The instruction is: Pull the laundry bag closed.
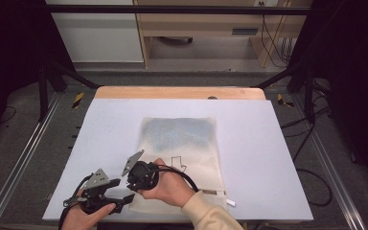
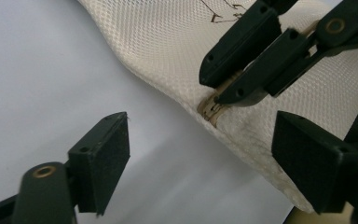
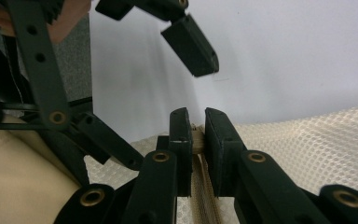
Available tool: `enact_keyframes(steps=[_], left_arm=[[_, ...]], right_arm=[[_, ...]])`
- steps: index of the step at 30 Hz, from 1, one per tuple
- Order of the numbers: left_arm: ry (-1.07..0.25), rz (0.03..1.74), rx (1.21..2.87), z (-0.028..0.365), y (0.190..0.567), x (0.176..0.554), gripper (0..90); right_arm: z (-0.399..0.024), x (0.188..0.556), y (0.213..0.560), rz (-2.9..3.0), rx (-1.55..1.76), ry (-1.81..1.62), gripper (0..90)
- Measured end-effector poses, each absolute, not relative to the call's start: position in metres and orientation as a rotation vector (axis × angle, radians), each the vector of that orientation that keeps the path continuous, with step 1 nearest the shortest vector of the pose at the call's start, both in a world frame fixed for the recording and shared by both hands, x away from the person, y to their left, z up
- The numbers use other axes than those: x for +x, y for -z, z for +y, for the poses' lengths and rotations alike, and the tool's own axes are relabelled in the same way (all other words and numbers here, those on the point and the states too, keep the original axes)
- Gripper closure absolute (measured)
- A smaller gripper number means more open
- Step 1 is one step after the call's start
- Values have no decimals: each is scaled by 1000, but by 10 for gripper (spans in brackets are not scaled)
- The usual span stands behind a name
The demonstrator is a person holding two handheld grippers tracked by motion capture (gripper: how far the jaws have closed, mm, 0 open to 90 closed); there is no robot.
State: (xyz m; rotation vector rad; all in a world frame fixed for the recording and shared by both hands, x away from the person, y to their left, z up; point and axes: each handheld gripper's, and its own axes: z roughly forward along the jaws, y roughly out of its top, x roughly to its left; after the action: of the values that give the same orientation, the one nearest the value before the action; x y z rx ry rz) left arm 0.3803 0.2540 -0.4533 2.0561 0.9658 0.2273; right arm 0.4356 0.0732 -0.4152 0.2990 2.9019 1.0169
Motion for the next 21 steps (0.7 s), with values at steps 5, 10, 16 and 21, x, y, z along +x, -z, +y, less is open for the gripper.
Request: enact_keyframes(steps=[5,10,16,21], left_arm=[[-170,962,2037,252,455,383,325],[-119,964,2037,249,458,385,393],[-72,948,2048,248,461,387,422],[-25,909,2066,243,463,389,418]], right_arm=[[72,434,410,2888,295,-1045,817],[72,434,408,2880,287,-1049,817],[73,432,407,2878,269,-1033,820],[72,432,405,2878,273,-1028,820]])
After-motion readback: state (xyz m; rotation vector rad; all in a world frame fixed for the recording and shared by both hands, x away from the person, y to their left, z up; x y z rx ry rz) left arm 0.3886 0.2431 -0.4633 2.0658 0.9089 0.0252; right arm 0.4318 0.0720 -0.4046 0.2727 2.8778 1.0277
